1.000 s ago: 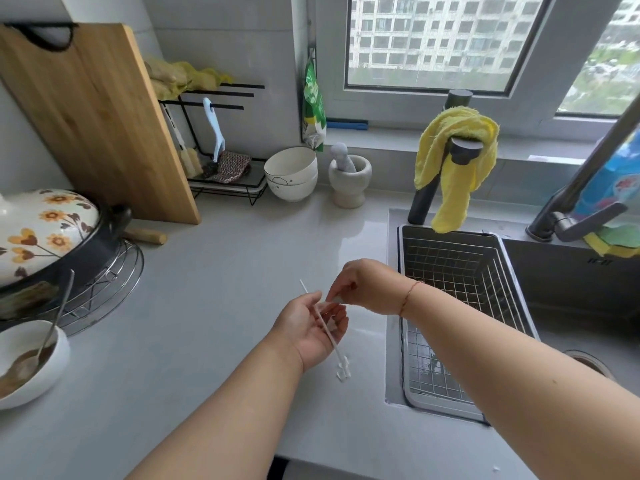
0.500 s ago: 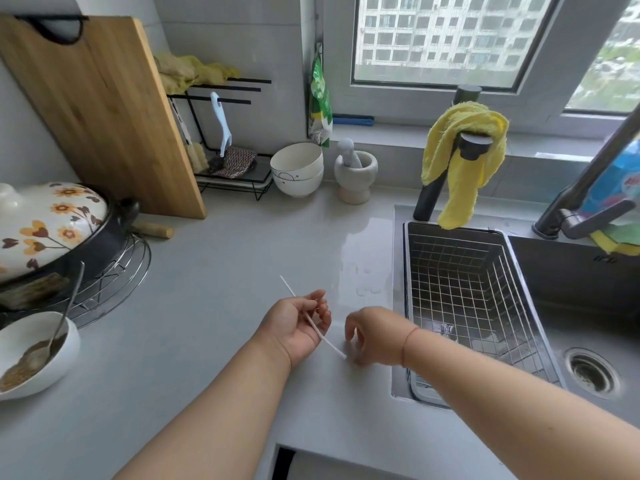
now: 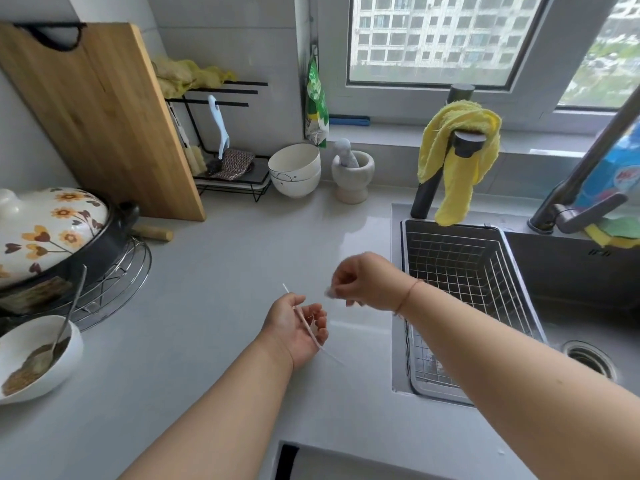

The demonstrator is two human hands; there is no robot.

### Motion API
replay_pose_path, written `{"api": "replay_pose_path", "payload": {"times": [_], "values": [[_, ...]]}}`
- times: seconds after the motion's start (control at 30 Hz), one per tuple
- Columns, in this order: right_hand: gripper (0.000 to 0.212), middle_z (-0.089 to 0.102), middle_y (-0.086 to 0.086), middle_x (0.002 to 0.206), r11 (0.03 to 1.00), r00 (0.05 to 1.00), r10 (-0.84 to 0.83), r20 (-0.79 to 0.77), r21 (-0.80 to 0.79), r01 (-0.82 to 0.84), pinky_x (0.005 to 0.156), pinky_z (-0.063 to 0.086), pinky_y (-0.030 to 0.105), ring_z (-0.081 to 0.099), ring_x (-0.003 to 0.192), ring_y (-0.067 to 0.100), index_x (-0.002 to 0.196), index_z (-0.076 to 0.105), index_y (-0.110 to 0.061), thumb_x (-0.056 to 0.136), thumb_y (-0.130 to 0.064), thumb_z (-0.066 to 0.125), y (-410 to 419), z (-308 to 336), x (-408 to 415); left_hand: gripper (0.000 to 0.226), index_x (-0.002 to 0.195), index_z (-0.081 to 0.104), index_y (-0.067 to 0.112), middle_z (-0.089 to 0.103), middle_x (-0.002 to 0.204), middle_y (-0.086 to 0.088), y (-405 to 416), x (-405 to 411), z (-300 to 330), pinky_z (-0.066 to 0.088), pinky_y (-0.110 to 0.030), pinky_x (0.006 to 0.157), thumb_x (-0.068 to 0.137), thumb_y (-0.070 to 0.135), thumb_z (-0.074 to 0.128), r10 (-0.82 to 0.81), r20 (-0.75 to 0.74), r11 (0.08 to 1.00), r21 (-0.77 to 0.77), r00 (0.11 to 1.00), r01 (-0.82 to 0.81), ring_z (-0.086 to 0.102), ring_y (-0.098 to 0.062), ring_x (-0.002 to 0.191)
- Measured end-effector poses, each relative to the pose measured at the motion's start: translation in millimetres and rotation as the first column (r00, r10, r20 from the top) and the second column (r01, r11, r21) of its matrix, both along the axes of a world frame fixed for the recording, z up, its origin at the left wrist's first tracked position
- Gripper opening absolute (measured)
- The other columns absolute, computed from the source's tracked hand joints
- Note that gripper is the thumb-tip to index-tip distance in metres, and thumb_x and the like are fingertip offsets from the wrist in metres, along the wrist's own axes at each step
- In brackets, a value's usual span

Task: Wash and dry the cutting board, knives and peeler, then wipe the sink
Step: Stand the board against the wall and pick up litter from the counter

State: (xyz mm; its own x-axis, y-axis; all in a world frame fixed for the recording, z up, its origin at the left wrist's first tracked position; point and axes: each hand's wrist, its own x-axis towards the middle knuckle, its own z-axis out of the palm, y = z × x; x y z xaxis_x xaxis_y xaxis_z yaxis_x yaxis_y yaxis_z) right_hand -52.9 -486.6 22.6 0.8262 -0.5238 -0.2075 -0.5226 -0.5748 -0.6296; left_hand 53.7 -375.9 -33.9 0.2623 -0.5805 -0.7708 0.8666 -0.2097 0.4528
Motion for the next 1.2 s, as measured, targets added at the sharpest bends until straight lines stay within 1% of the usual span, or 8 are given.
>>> {"api": "replay_pose_path", "payload": {"times": [0.1, 0.2, 0.27, 0.4, 0.57, 0.77, 1.0, 1.2], "values": [[0.006, 0.064, -0.001, 0.078, 0.981, 0.991, 0.111, -0.071, -0.152, -0.121, 0.065, 0.051, 0.023, 0.061, 0.070, 0.013, 0.085, 0.073, -0.018, 0.084, -0.020, 0.068, 8.4, 7.6, 12.4, 0.031, 0.072, 0.056, 0.006, 0.054, 0.061, -0.008, -7.3, -10.7, 6.6, 0.041, -0.017, 0.043, 0.093, 0.025, 0.044, -0.038, -0.093, 0.995, -0.092, 0.995, 0.030, 0.049, -0.018, 0.051], [0.028, 0.058, 0.006, 0.102, 0.955, 0.973, 0.170, -0.158, -0.217, -0.202, 0.083, 0.050, 0.031, 0.060, 0.090, 0.024, 0.103, 0.075, -0.027, 0.086, -0.013, 0.057, 12.6, -4.0, 13.8, 0.025, 0.067, 0.056, 0.013, 0.049, 0.056, 0.001, -12.4, -13.3, 8.6, 0.034, -0.015, 0.040, 0.091, 0.015, 0.048, -0.074, -0.065, 0.992, -0.105, 0.995, 0.067, 0.041, -0.011, 0.045], [0.029, 0.061, 0.004, 0.098, 0.965, 0.989, 0.122, -0.081, -0.224, -0.138, 0.081, 0.049, 0.028, 0.060, 0.088, 0.022, 0.100, 0.075, -0.025, 0.084, -0.009, 0.058, 15.5, -9.8, 10.4, 0.026, 0.070, 0.057, 0.015, 0.047, 0.054, 0.001, -13.1, -11.9, 4.6, 0.032, -0.014, 0.038, 0.095, 0.017, 0.051, -0.088, -0.028, 0.994, -0.068, 0.996, 0.086, 0.039, -0.009, 0.040], [0.016, 0.054, -0.014, 0.065, 0.995, 0.998, -0.030, 0.057, -0.098, 0.035, 0.063, 0.043, 0.023, 0.052, 0.065, 0.011, 0.080, 0.067, -0.026, 0.080, -0.009, 0.064, 22.5, -21.4, 2.6, 0.032, 0.071, 0.051, 0.016, 0.044, 0.048, 0.001, -10.7, -10.9, -7.8, 0.031, -0.013, 0.036, 0.100, 0.030, 0.051, -0.068, -0.052, 0.997, -0.027, 0.996, 0.066, 0.038, -0.009, 0.036], [0.018, 0.072, 0.002, 0.094, 0.978, 0.978, -0.197, 0.076, -0.052, 0.201, 0.082, 0.051, 0.027, 0.065, 0.088, 0.018, 0.098, 0.074, -0.013, 0.088, -0.011, 0.060, -7.8, -34.7, -5.8, 0.049, 0.058, 0.038, 0.019, 0.035, 0.043, 0.003, -10.9, -5.7, -14.4, 0.027, -0.011, 0.035, 0.094, 0.049, 0.053, -0.057, -0.066, 0.998, -0.020, 0.996, 0.056, 0.033, -0.010, 0.031], [0.020, 0.070, 0.001, 0.109, 0.852, 0.863, -0.505, -0.027, -0.178, 0.493, 0.082, 0.050, 0.028, 0.063, 0.096, 0.019, 0.103, 0.073, -0.018, 0.092, -0.018, 0.056, -73.8, -49.3, -29.8, 0.055, 0.053, 0.035, 0.019, 0.030, 0.044, 0.003, -6.5, -1.0, -12.1, 0.023, -0.012, 0.038, 0.089, 0.054, 0.057, -0.050, -0.079, 0.998, -0.038, 0.996, 0.047, 0.029, -0.011, 0.034], [0.010, 0.069, -0.001, 0.098, 0.791, 0.795, -0.607, 0.013, -0.087, 0.605, 0.075, 0.049, 0.028, 0.059, 0.084, 0.015, 0.093, 0.072, -0.020, 0.089, -0.023, 0.064, -73.1, -64.3, -57.3, 0.049, 0.057, 0.036, 0.020, 0.036, 0.044, 0.005, -7.1, -4.1, -18.0, 0.022, -0.010, 0.035, 0.092, 0.048, 0.055, -0.087, -0.091, 0.996, -0.038, 0.992, 0.084, 0.035, -0.008, 0.030], [0.006, 0.062, -0.011, 0.076, 0.822, 0.821, -0.566, 0.078, -0.022, 0.569, 0.068, 0.048, 0.025, 0.059, 0.075, 0.011, 0.081, 0.067, -0.024, 0.087, -0.023, 0.066, -51.8, -62.0, -73.2, 0.047, 0.059, 0.040, 0.018, 0.040, 0.043, 0.003, -22.4, -31.8, -18.6, 0.028, -0.011, 0.033, 0.094, 0.045, 0.054, -0.158, -0.071, 0.987, -0.044, 0.985, 0.155, 0.037, -0.009, 0.030]]}}
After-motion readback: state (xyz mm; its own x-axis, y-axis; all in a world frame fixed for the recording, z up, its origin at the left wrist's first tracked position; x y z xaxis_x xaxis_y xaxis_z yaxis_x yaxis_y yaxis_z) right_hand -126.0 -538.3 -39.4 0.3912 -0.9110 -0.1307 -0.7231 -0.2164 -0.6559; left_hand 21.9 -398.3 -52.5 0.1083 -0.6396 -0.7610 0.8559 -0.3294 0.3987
